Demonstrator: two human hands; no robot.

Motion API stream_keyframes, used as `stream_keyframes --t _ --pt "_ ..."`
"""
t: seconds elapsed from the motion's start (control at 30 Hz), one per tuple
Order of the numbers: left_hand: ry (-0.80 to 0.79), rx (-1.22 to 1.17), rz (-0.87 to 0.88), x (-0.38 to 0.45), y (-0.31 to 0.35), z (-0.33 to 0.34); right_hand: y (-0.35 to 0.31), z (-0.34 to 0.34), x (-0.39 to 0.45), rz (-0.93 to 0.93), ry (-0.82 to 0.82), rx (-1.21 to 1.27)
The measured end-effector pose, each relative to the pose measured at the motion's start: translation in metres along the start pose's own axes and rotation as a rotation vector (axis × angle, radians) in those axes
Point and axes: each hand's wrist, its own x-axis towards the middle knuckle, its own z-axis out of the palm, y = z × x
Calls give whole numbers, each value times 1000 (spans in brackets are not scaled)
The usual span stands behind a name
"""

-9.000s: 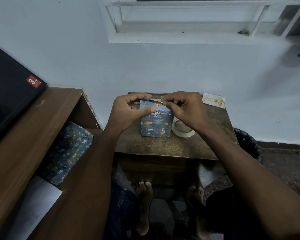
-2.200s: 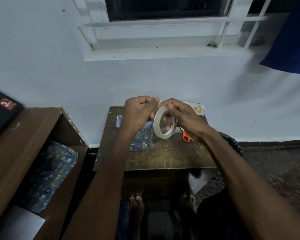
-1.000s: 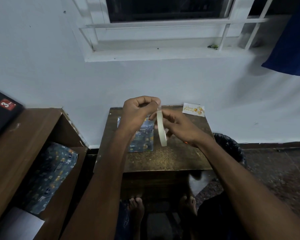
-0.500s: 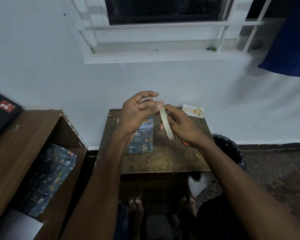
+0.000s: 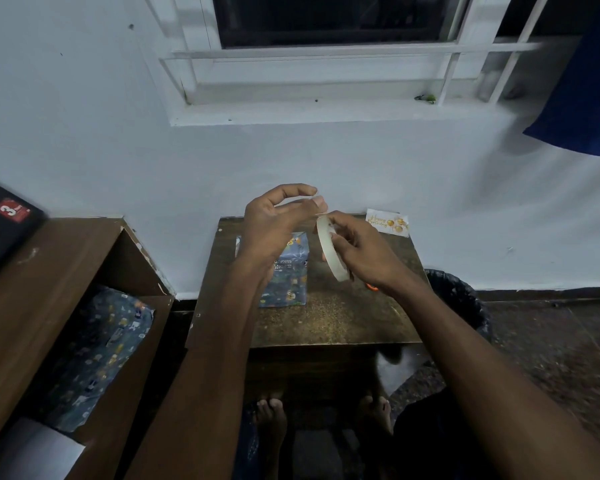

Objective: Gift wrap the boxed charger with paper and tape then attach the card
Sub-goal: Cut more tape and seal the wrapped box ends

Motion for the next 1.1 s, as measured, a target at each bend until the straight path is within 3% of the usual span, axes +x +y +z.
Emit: stream_keyframes --t 0.23,0.43,0.63,0.93,1.1 --pt "40 -93 -33 0 1 -1 -4 3 -1 47 -54 -31" --pt "-8 -39 -10 2 -1 -3 -3 3 -1 104 -73 139" --pt "-69 -3 -52 2 1 -7 6 -1 3 24 -55 67" --pt "-27 85 -35 0 2 -4 12 -1 5 -3 -64 37" --pt "-48 216 29 -1 -3 1 25 -13 9 113 -247 -100"
